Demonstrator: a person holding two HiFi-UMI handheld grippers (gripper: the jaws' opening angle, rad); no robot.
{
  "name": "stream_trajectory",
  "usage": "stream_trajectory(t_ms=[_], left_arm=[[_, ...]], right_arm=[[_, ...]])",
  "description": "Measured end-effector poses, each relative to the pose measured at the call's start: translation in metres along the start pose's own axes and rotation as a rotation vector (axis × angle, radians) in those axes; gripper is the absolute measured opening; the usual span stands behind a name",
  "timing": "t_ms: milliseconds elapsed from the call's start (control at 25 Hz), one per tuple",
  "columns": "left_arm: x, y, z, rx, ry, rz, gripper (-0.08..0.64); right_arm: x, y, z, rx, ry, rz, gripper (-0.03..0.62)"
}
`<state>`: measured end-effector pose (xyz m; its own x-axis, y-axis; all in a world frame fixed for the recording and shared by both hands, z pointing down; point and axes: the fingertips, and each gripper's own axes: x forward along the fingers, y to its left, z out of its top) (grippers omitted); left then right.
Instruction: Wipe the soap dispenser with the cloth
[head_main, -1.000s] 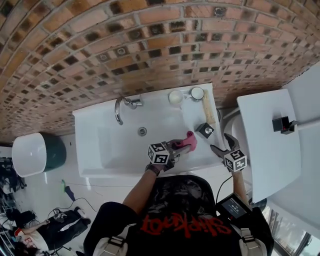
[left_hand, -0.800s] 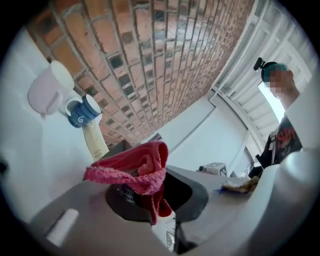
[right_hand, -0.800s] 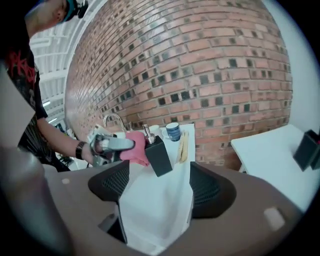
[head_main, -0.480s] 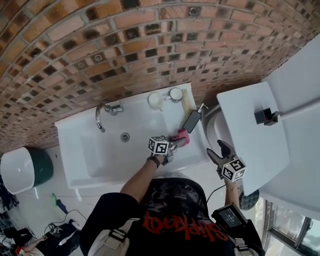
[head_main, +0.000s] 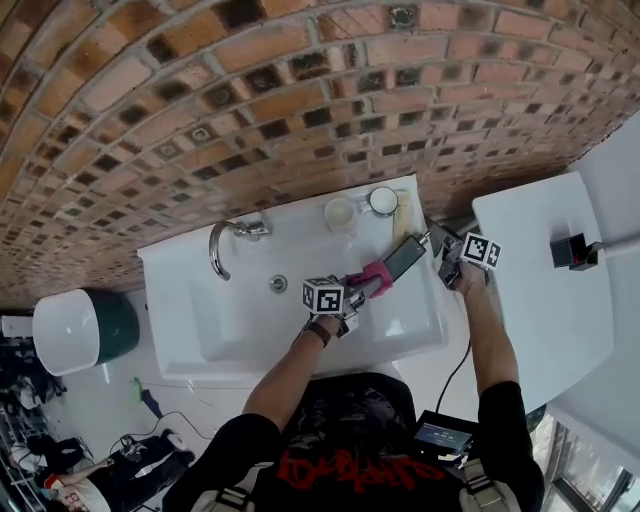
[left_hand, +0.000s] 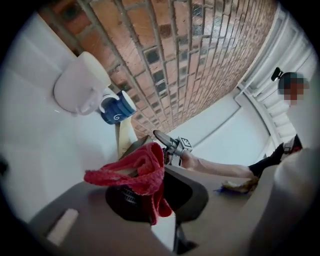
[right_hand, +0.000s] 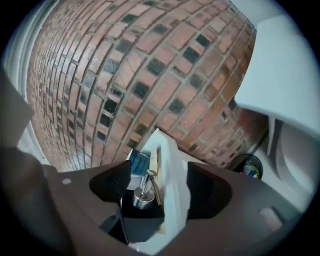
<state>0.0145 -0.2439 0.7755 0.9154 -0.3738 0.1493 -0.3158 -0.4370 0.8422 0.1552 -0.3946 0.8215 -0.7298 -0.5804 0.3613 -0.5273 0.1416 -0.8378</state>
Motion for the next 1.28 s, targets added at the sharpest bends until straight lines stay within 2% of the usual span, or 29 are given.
stream_trajectory(t_ms=[80, 160, 240, 320, 360, 440, 560, 680, 760, 840, 880, 960, 1080, 1280], left_arm=[[0.002, 0.01, -0.002, -0.012, 0.02, 0.027, 0.048], [0.007, 0.013, 0.001, -0.007, 0.03, 0.024, 0.048], [0.008, 0.014, 0.001, -0.005, 0.046, 0.019, 0.049], [0.003, 0.011, 0.002, -0.019, 0.038, 0.019, 0.048], [-0.002, 0.004, 0.008, -0.032, 0.009, 0.012, 0.048], [-0.01, -0.017, 0.026, -0.072, -0.094, -0.024, 0.048], [-0.006, -0.047, 0.032, -0.176, -0.236, -0.074, 0.048], [-0.003, -0.058, 0.03, -0.215, -0.343, -0.026, 0.048], [-0.004, -0.055, 0.029, -0.186, -0.365, 0.015, 0.048], [-0.005, -0.049, 0.026, -0.168, -0.368, 0.022, 0.048], [-0.006, -0.044, 0.021, -0.181, -0.368, 0.032, 0.049], [-0.007, -0.021, 0.002, -0.253, -0.35, 0.1, 0.048], [-0.009, 0.023, -0.028, -0.348, -0.309, 0.197, 0.048], [-0.008, 0.058, -0.038, -0.362, -0.217, 0.245, 0.048]], right_arm=[[0.013, 0.005, -0.019, -0.03, 0.079, 0.035, 0.203], [0.018, 0.015, -0.016, -0.065, 0.09, 0.061, 0.104], [0.017, 0.03, -0.006, -0.07, 0.07, 0.088, 0.09], [0.006, 0.058, 0.003, -0.122, 0.029, 0.114, 0.077], [-0.001, 0.077, 0.004, -0.185, 0.01, 0.122, 0.07], [-0.014, 0.118, -0.007, -0.376, -0.006, 0.111, 0.066], [-0.025, 0.161, -0.05, -0.679, 0.0, 0.034, 0.064], [-0.026, 0.179, -0.086, -0.836, 0.007, -0.039, 0.065], [-0.024, 0.182, -0.093, -0.864, 0.021, -0.068, 0.065], [-0.024, 0.18, -0.09, -0.843, 0.043, -0.091, 0.064], [-0.024, 0.179, -0.089, -0.831, 0.058, -0.099, 0.064], [-0.026, 0.178, -0.09, -0.827, 0.089, -0.106, 0.066], [-0.026, 0.183, -0.105, -0.868, 0.132, -0.111, 0.067], [-0.022, 0.186, -0.114, -0.911, 0.149, -0.13, 0.071]])
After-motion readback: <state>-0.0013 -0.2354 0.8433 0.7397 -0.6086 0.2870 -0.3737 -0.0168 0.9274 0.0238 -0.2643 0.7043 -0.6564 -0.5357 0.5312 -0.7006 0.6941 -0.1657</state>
